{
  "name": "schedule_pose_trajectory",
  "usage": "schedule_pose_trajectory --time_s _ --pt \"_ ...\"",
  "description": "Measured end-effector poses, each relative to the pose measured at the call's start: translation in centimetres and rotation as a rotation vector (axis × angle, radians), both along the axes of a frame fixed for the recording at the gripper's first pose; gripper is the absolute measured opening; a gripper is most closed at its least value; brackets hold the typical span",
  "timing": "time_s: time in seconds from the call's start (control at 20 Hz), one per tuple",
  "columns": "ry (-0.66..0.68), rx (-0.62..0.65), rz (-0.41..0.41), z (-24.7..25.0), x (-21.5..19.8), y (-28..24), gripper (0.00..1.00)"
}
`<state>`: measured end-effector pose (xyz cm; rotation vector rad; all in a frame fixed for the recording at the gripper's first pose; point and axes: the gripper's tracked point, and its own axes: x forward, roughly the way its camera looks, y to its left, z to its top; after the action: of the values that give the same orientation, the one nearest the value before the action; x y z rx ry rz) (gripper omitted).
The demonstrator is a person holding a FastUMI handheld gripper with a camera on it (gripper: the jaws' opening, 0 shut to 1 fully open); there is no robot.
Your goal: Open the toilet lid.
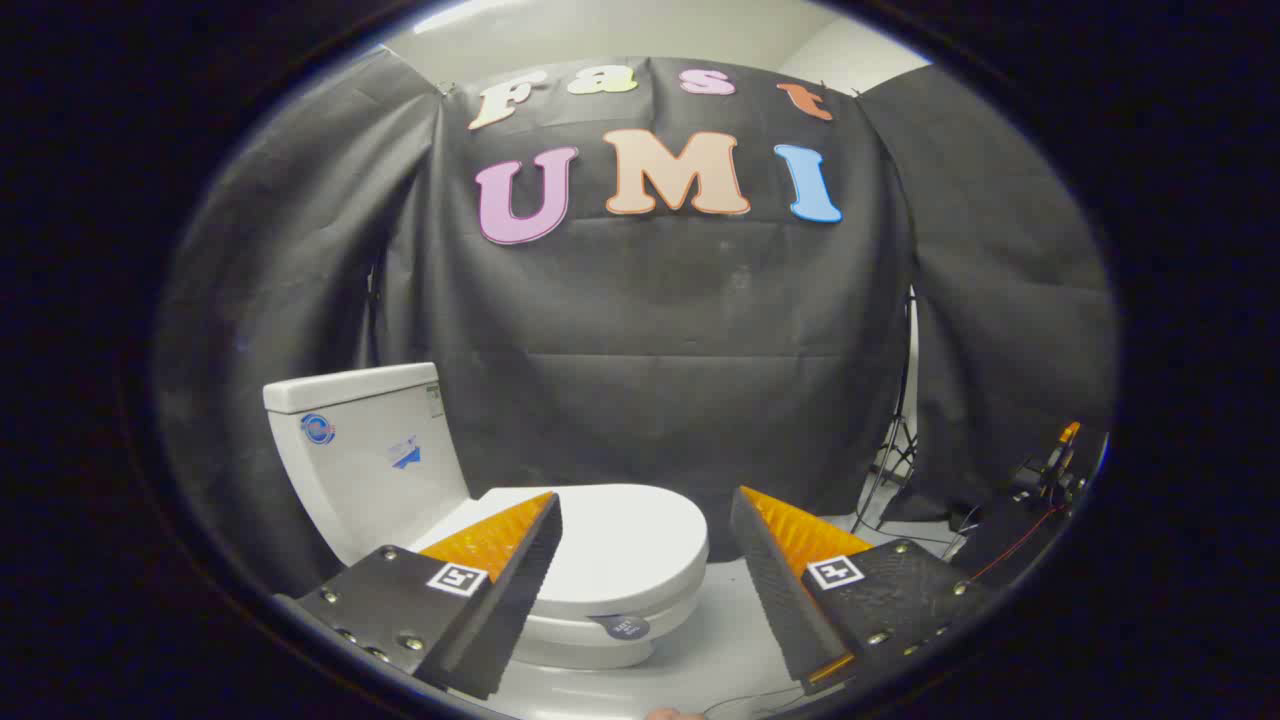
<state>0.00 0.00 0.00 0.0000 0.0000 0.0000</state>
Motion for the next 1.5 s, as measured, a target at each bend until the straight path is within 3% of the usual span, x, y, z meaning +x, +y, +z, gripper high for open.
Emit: schedule_pose_trajectory --time_s 0.95,1.5 --pt "0.017 0.006 0.0 -0.5 0.4 -0.1 1.0" --pt "0.091 0.022 0.001 -3.4 1.7 0.5 1.0"
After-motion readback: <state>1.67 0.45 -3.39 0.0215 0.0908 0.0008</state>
